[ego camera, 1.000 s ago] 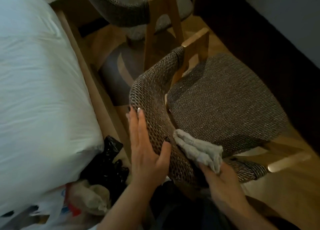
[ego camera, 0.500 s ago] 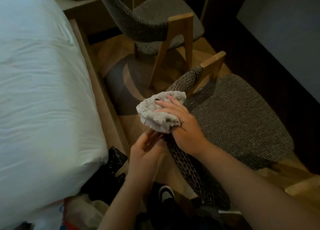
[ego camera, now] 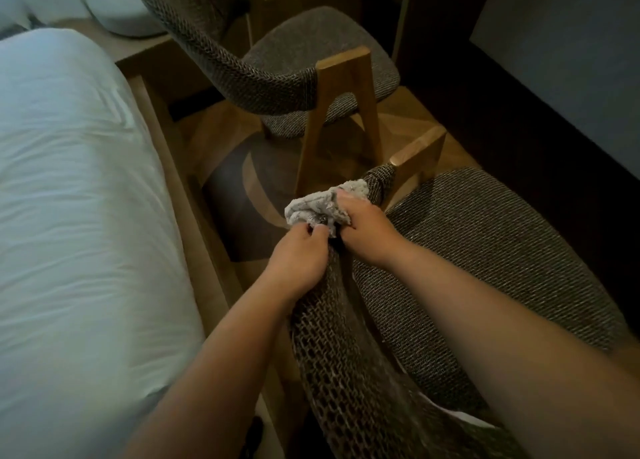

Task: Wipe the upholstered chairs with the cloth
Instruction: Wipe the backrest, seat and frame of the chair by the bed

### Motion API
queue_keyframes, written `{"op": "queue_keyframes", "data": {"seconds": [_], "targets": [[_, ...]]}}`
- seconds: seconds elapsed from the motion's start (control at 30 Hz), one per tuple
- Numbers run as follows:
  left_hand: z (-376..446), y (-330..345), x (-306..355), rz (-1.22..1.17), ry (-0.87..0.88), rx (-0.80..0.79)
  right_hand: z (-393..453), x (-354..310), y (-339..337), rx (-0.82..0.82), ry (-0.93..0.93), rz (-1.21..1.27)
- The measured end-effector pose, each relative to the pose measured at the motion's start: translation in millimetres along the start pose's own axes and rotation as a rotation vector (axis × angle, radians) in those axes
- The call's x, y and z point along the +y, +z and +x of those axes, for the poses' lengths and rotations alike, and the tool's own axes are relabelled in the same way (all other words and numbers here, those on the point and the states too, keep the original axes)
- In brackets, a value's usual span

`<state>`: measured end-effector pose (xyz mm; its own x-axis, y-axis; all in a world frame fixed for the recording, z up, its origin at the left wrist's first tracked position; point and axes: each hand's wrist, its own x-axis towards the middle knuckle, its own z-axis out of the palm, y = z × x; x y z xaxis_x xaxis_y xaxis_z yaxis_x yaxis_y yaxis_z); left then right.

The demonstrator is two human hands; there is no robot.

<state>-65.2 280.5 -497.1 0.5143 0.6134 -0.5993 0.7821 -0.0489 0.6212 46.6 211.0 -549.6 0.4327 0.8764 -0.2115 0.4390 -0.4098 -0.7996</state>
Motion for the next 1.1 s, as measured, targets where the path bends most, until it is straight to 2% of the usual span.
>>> {"op": "queue_keyframes", "data": {"seconds": [0.23, 0.33, 0.4, 0.47, 0.53, 0.6, 0.7, 0.77, 0.83, 0.9, 0.97, 1.03, 1.1], "targets": [[42.2, 13.1, 18.8, 0.622, 0.006, -0.088, 24.2, 23.1, -40.8, -0.174, -0.099, -0.293], [82.0, 29.5, 35.3, 0.806, 0.079, -0.145, 26.5, 43.6, -60.0, -0.166, -0.109, -0.390], [102.3, 46.4, 46.1, 0.858, 0.134, -0.110, 32.7, 56.7, -73.4, -0.136, -0.100, -0.487], [115.5, 64.5, 52.7, 0.917, 0.185, -0.004, 40.9, 68.5, -87.0, -0.101, -0.113, -0.594], [124.0, 78.8, 57.3, 0.917, 0.263, 0.073, 48.8, 82.3, -102.7, -0.038, -0.112, -0.659], [134.7, 87.1, 61.3, 0.850, 0.323, 0.071, 53.2, 99.8, -120.6, 0.120, -0.029, -0.618], [153.3, 86.5, 73.2, 0.727, 0.352, 0.001, 56.6, 126.7, -150.2, 0.513, 0.263, -0.240], [163.8, 85.8, 82.6, 0.723, 0.455, 0.002, 56.1, 140.1, -166.4, 0.759, 0.401, 0.011], [176.8, 89.0, 101.4, 0.731, 0.587, -0.047, 50.3, 151.9, -176.4, 0.879, 0.555, 0.104], [193.7, 98.2, 124.5, 0.748, 0.637, -0.165, 40.9, 166.4, -179.5, 0.834, 0.672, 0.101], [207.6, 109.1, 145.4, 0.715, 0.574, -0.254, 31.7, 181.3, -179.7, 0.657, 0.739, 0.008], [215.6, 116.7, 153.8, 0.661, 0.494, -0.240, 27.6, 194.1, -183.8, 0.546, 0.716, -0.084], [217.3, 121.8, 150.9, 0.663, 0.498, -0.176, 28.5, 205.5, -191.5, 0.598, 0.685, -0.105]]}}
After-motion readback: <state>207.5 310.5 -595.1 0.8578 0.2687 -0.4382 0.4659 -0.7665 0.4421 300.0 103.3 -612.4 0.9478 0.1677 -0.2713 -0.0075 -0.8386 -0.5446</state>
